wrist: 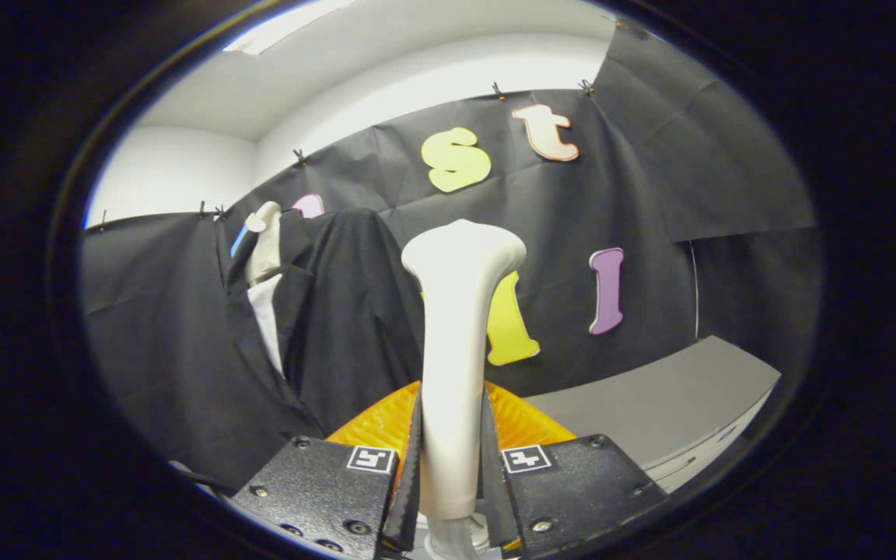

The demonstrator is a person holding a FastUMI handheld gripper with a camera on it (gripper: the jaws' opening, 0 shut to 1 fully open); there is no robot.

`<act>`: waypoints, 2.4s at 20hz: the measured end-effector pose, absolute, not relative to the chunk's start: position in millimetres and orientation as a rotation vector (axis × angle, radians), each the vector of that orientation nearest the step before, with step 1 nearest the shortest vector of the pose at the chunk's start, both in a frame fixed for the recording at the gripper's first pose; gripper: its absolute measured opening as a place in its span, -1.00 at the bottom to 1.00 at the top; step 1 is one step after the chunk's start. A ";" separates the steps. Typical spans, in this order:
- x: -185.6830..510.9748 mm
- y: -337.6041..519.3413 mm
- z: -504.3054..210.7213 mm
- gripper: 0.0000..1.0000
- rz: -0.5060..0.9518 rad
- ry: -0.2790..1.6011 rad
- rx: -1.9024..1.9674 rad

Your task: Iron the clothes twice with a garment steamer, once on the left side and once on the right side.

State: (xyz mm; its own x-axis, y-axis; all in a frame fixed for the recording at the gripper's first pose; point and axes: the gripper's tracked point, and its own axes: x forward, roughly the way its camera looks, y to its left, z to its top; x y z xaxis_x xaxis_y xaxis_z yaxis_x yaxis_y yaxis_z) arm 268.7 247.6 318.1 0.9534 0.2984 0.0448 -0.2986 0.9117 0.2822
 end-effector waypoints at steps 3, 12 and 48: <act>253.3 287.5 335.4 -0.26 0.337 -0.032 0.252; 238.5 377.5 361.3 -0.26 0.421 -0.082 0.152; 240.8 407.8 144.9 -0.26 0.387 0.257 -0.001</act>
